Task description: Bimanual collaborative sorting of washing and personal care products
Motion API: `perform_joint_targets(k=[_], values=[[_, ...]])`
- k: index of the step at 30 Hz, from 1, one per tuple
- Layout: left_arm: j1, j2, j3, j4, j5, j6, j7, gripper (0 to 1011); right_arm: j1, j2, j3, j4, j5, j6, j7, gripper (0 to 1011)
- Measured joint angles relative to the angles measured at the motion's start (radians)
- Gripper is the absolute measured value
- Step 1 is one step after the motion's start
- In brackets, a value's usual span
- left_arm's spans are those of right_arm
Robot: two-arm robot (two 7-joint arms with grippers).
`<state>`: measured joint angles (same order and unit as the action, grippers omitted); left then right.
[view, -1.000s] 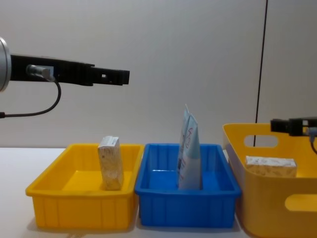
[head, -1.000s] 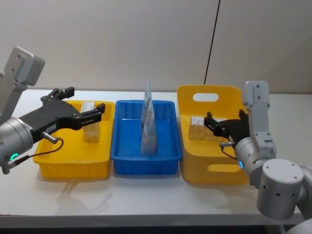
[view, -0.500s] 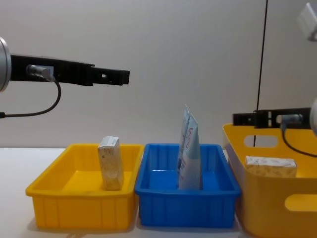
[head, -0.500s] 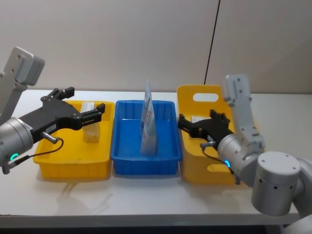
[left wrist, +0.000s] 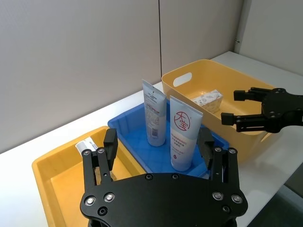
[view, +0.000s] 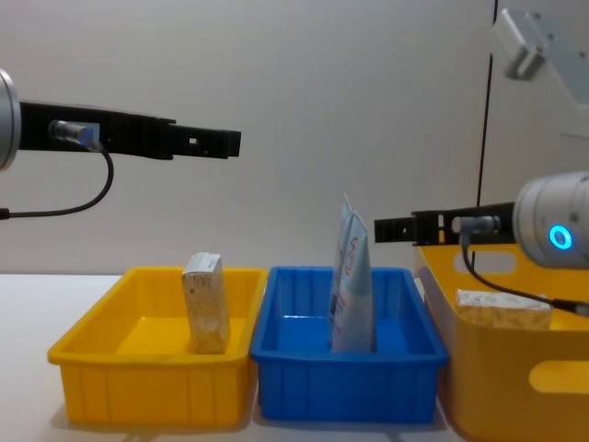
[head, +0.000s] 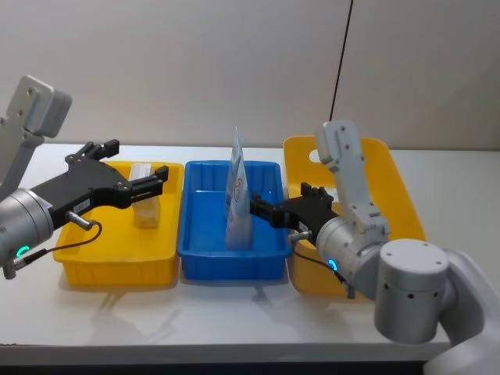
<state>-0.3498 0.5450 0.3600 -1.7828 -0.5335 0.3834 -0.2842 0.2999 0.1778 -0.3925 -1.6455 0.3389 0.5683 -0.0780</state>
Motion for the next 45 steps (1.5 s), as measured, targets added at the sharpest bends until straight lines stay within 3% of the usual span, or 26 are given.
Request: perform_joint_targets(k=[18, 45], values=[[0.000, 0.000, 0.000, 0.000, 0.000, 0.000, 0.000, 1001, 0.058, -0.078, -0.049, 0.126, -0.071, -0.030, -0.057, 1003], [0.000, 0.000, 0.000, 0.000, 0.000, 0.000, 0.000, 1001, 0.163, -0.106, -0.086, 0.290, -0.145, -0.053, -0.042, 1003]])
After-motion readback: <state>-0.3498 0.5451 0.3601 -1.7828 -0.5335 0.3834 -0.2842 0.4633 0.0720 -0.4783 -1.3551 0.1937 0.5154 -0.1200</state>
